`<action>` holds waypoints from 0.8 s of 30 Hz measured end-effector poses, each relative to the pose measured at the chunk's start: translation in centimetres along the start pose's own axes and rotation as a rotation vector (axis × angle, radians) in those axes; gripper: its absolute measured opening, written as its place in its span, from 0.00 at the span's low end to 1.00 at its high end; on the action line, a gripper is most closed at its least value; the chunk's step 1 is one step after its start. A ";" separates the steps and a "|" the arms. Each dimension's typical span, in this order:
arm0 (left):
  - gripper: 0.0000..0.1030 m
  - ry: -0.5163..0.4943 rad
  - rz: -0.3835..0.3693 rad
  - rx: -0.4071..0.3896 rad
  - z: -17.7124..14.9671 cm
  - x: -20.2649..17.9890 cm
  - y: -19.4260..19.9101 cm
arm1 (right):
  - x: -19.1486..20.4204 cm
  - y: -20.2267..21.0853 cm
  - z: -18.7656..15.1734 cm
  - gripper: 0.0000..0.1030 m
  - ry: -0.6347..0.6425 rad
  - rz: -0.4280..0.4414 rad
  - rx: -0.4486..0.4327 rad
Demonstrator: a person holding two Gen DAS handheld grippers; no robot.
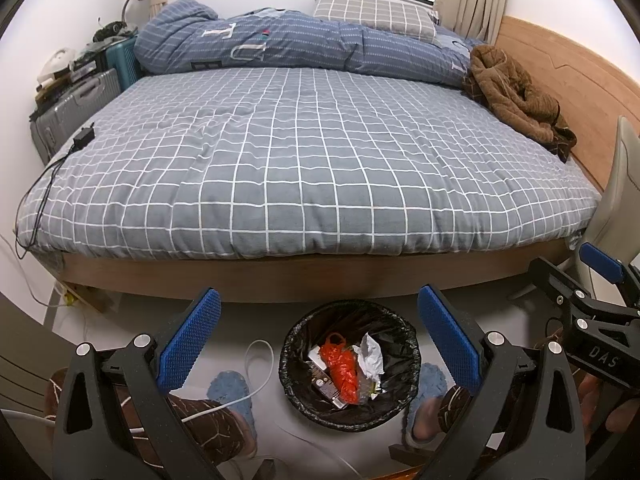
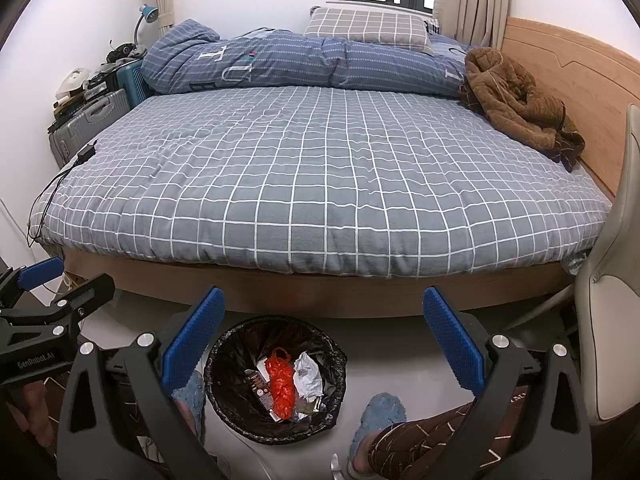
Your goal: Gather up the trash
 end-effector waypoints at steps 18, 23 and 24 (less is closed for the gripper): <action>0.94 0.001 0.004 -0.017 0.2 -0.3 0.2 | 0.1 -0.2 0.1 0.93 -0.007 0.000 0.000; 0.94 -0.014 0.012 -0.013 0.0 -0.5 0.2 | 0.1 -0.2 0.1 0.93 -0.008 0.000 0.000; 0.94 -0.012 0.008 -0.009 0.0 -0.5 0.2 | 0.0 -0.2 0.1 0.93 -0.007 0.000 0.000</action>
Point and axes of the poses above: each gripper's, at about its wrist camera, not at the fingertips, and y roughly against the way its jaws point, x to its left, z to its top, the point moved 5 cm from there along -y, roughly the way its jaws point, and after that the axes turned 8 degrees about z, right-handed, at the moved point
